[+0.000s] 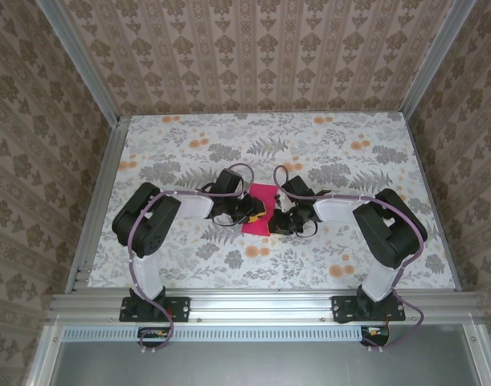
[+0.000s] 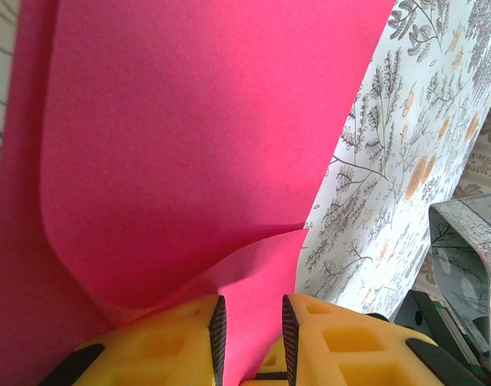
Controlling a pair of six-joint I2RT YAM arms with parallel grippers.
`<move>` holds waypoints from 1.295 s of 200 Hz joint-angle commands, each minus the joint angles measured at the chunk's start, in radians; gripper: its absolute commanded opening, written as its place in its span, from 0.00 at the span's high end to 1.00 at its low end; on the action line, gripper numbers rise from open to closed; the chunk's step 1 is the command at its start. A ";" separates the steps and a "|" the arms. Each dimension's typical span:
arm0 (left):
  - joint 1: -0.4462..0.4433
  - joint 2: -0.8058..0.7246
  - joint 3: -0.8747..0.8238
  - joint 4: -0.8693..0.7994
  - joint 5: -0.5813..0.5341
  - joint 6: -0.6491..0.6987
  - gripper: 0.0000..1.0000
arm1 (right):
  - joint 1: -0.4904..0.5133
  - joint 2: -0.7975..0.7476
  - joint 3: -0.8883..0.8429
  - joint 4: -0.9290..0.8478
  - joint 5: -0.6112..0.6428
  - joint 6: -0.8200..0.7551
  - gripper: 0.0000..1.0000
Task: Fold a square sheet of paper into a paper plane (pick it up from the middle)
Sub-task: Fold the triangle a second time at the center of the table.
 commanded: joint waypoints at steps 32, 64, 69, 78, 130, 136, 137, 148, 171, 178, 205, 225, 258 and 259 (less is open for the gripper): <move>-0.005 0.016 -0.022 -0.012 -0.022 -0.017 0.72 | 0.005 -0.048 0.017 -0.077 0.035 0.006 0.82; -0.004 0.016 -0.022 -0.012 -0.022 -0.017 0.72 | 0.006 -0.121 0.003 -0.049 0.031 -0.009 0.79; -0.004 0.015 -0.023 -0.012 -0.022 -0.017 0.72 | 0.006 -0.124 0.003 -0.044 0.026 -0.013 0.79; -0.005 0.014 -0.024 -0.012 -0.022 -0.017 0.72 | 0.010 -0.123 0.004 -0.037 0.008 -0.018 0.79; -0.005 0.012 -0.025 -0.011 -0.022 -0.018 0.72 | 0.036 -0.079 0.025 -0.022 -0.011 -0.021 0.80; -0.004 0.012 -0.026 -0.011 -0.022 -0.019 0.72 | 0.036 -0.070 0.027 -0.022 -0.011 -0.023 0.80; -0.004 0.012 -0.025 -0.010 -0.022 -0.019 0.72 | 0.036 -0.070 0.028 -0.022 -0.012 -0.023 0.80; -0.005 0.012 -0.026 -0.011 -0.022 -0.019 0.72 | 0.037 -0.056 0.033 -0.024 -0.008 -0.022 0.80; -0.004 0.013 -0.025 -0.011 -0.021 -0.020 0.72 | 0.040 -0.030 0.040 -0.033 -0.005 -0.026 0.81; -0.004 0.012 -0.024 -0.011 -0.020 -0.020 0.72 | 0.040 -0.023 0.041 -0.037 -0.003 -0.029 0.81; -0.004 0.013 -0.023 -0.011 -0.020 -0.021 0.72 | 0.041 -0.009 0.043 -0.056 0.025 -0.033 0.81; -0.005 0.014 -0.021 -0.012 -0.020 -0.020 0.72 | 0.042 0.000 0.046 -0.067 0.038 -0.034 0.81; -0.004 0.014 -0.019 -0.015 -0.020 -0.020 0.72 | 0.041 0.009 0.043 -0.087 0.058 -0.037 0.81; -0.004 0.014 -0.019 -0.015 -0.020 -0.020 0.72 | 0.041 0.009 0.044 -0.087 0.059 -0.037 0.81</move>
